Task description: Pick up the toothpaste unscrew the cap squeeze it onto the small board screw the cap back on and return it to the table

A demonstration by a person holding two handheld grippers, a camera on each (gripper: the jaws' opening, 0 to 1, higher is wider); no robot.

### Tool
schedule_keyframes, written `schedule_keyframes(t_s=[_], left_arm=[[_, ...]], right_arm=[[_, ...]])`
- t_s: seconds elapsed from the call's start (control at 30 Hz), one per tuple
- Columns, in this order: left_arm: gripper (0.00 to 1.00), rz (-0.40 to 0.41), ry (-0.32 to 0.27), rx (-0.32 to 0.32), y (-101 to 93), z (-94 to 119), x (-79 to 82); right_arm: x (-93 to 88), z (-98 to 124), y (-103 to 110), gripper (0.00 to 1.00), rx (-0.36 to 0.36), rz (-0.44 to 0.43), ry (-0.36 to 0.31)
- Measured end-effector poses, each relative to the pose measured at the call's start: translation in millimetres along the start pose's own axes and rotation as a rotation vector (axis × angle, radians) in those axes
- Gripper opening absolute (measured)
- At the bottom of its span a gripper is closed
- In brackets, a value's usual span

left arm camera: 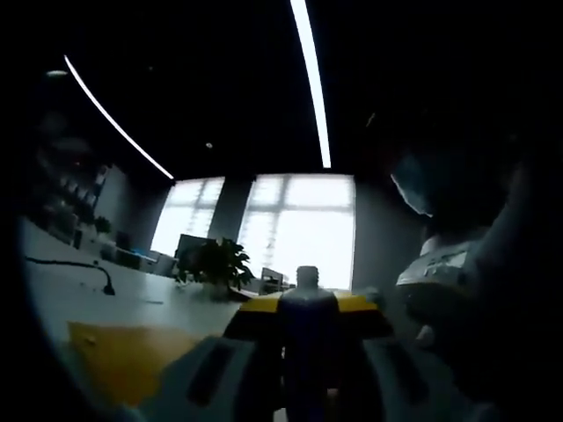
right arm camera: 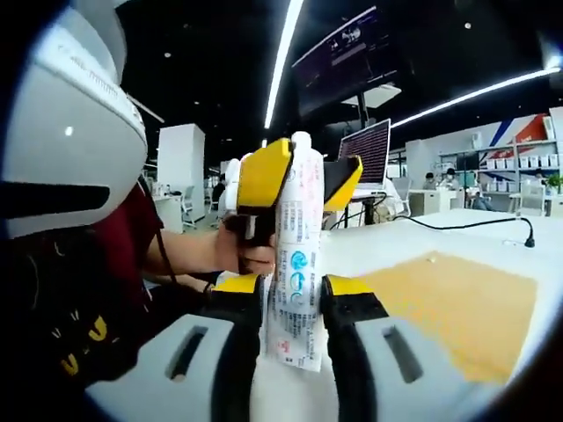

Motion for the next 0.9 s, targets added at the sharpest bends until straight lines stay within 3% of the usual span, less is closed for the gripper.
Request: schedule_keyframes(t_s=[0.4, 0.67, 0.9], left_arm=[[0.19, 0.002, 0.015, 0.026, 2.6, -1.3, -4.2], [0.19, 0.068, 0.06, 0.042, 6.0, 0.4, -6.7], [0.19, 0.057, 0.041, 0.038, 3.8, -2.7, -3.3]], right_arm=[[-4.1, -2.8, 1.2, 0.25, 0.0, -0.058, 0.025], [-6.2, 2.9, 2.4, 0.18, 0.041, -0.015, 0.054], [-5.1, 3.2, 0.5, 0.24, 0.036, -0.05, -0.011]])
Point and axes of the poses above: the point that each gripper's makers call its tool centre point, and the gripper's own axes: z roughly backward along the fingers, y roughly to its left, x roughly out of its top, the point moved 5 cm from there along z, roughly backward along the fingers, and after that the axes turned 14 degrees about z, right-handed, at the moved point
